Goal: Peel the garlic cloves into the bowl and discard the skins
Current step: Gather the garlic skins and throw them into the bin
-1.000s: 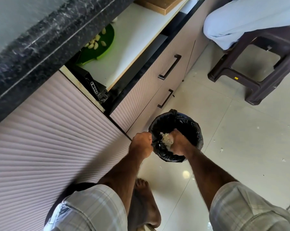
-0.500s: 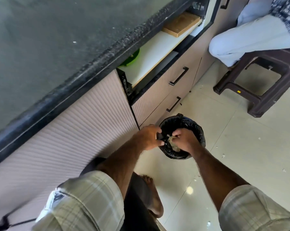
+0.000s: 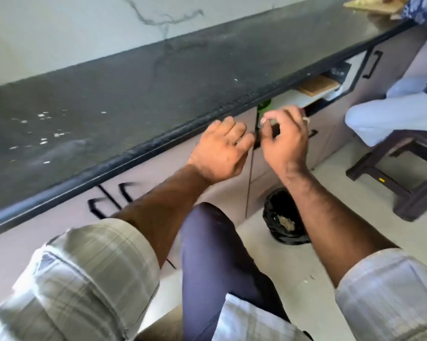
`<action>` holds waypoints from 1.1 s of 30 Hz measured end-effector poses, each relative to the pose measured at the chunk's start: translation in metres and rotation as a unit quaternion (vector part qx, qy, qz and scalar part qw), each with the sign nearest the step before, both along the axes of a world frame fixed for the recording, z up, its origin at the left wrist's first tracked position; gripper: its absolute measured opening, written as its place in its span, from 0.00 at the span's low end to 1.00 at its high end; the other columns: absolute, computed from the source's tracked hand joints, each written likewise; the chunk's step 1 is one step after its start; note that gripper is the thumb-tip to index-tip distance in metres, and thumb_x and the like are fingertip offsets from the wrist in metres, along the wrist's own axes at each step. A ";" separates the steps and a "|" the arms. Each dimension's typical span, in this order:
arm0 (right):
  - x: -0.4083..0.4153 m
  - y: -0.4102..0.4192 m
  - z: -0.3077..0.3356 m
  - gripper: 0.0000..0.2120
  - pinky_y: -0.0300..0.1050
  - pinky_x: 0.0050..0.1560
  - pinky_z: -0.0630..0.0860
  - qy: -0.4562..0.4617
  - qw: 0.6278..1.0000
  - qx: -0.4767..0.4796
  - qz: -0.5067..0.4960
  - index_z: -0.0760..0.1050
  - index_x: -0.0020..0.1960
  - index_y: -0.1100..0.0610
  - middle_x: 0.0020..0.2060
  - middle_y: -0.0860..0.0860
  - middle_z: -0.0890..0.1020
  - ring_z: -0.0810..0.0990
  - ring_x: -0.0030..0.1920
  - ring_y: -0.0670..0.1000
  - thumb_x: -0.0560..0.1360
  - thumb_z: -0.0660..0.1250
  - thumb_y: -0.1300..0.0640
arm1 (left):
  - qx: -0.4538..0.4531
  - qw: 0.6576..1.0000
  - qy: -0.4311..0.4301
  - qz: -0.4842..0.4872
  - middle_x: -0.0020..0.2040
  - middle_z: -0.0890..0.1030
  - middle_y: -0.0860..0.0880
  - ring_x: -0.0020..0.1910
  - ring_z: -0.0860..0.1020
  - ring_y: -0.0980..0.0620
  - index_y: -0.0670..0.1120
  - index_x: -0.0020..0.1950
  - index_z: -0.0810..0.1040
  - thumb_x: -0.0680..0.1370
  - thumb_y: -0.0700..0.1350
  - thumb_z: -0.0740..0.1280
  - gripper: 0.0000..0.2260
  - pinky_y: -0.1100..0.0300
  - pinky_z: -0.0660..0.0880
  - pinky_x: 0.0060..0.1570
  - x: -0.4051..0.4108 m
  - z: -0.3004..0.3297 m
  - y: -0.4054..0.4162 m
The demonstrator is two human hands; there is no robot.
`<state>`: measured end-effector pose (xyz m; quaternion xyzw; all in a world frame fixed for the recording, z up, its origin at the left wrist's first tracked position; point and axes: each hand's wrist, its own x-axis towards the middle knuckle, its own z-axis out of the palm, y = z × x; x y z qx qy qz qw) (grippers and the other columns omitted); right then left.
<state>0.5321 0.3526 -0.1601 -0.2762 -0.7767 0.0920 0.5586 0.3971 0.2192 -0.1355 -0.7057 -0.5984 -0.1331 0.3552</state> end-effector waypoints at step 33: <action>-0.353 -0.201 0.117 0.46 0.55 0.84 0.40 -0.568 0.683 -0.001 0.459 0.51 0.85 0.50 0.85 0.46 0.47 0.41 0.83 0.42 0.77 0.45 0.23 | -0.023 0.774 -0.408 0.484 0.79 0.71 0.41 0.80 0.67 0.39 0.45 0.74 0.76 0.87 0.60 0.57 0.25 0.43 0.65 0.78 -0.353 0.074 -0.292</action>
